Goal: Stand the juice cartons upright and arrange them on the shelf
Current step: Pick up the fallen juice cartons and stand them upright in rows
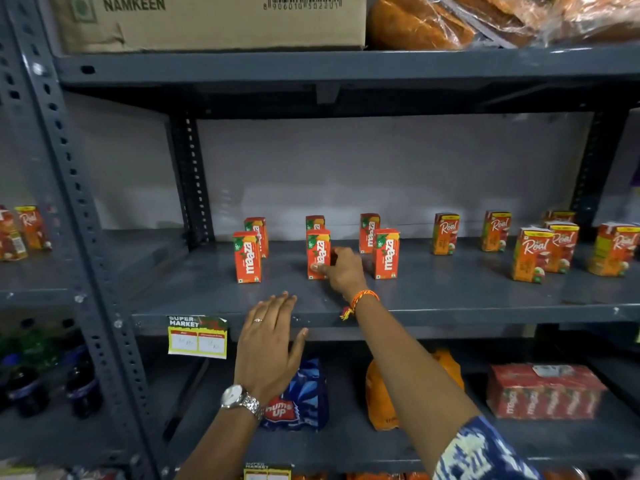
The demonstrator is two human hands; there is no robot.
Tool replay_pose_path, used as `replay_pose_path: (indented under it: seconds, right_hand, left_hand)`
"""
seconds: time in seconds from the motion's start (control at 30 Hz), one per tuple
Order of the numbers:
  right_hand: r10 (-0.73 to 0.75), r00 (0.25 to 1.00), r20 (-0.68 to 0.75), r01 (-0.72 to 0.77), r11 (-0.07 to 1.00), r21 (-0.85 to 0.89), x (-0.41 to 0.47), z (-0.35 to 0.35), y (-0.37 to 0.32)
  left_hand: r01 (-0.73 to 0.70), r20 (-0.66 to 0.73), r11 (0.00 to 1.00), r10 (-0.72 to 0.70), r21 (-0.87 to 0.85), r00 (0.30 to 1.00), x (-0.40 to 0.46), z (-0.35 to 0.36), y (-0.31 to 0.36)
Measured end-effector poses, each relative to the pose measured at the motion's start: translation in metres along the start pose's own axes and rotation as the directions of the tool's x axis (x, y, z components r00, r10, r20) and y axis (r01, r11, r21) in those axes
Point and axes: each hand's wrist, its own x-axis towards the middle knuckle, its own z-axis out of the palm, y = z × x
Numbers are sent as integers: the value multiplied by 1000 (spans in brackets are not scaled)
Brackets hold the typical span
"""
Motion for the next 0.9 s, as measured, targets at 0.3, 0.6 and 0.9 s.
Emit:
replay_pose_path:
  seconds: [0.3, 0.6, 0.9]
  right_hand:
    - [29, 1000, 12, -29, 999, -23, -7, -2, -3]
    - [19, 999, 32, -18, 999, -33, -10, -4, -6]
    - [-32, 994, -104, 31, 999, -18, -17, -8, 3]
  left_hand:
    - [8, 1, 1000, -8, -18, 1000, 1, 2, -1]
    - [8, -10, 1000, -8, -16, 1000, 1, 3, 0]
    - [0, 1, 1000, 0, -27, 1000, 0, 2, -2]
